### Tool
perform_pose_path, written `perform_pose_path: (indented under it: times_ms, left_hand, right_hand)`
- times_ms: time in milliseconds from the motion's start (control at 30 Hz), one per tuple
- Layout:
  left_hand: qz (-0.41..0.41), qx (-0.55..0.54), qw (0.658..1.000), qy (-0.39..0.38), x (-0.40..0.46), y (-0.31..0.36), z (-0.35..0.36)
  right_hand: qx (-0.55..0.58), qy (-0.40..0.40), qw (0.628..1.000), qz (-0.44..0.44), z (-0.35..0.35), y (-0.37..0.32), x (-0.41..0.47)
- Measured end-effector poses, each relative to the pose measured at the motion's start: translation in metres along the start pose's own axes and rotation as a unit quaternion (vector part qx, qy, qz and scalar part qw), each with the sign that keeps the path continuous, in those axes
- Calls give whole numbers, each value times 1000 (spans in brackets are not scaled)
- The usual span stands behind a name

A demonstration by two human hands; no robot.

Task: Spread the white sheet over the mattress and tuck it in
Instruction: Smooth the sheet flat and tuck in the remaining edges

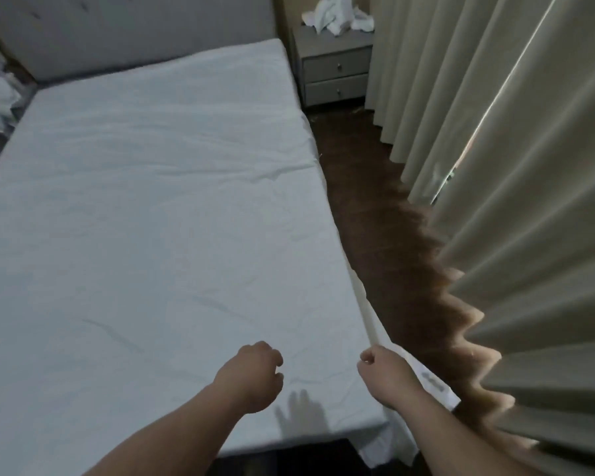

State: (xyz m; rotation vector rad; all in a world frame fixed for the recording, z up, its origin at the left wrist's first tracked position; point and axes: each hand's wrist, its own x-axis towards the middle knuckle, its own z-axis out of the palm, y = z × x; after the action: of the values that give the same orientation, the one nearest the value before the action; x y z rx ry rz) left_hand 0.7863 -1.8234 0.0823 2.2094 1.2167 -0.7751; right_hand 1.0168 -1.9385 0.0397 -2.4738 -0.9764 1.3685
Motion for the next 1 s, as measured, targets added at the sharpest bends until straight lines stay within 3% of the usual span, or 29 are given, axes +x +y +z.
perform_pose_path:
  times_ms: [200,367,500,600,767,1000]
  left_hand:
    - [53,55,996,-49,92,-22,78]
    - [80,75,991,-72,138,-37,130]
    - [83,96,992,-23,148,-34,153]
    - [83,140,986,-24,154,-27,167]
    - [166,230,957,-58,146,-4,184]
    - [161,222,960,-49,142,34,203]
  right_hand:
    - [45,35,993,99,83,40,61]
    - [10,84,984,155,140,62,90]
    - [-10,189,970,155,152,73,97]
    - [-49,192,962,189,160,95,107]
    - [-69,214,967,121,160,134,106]
    - [-155,199,967,43,154,152,106]
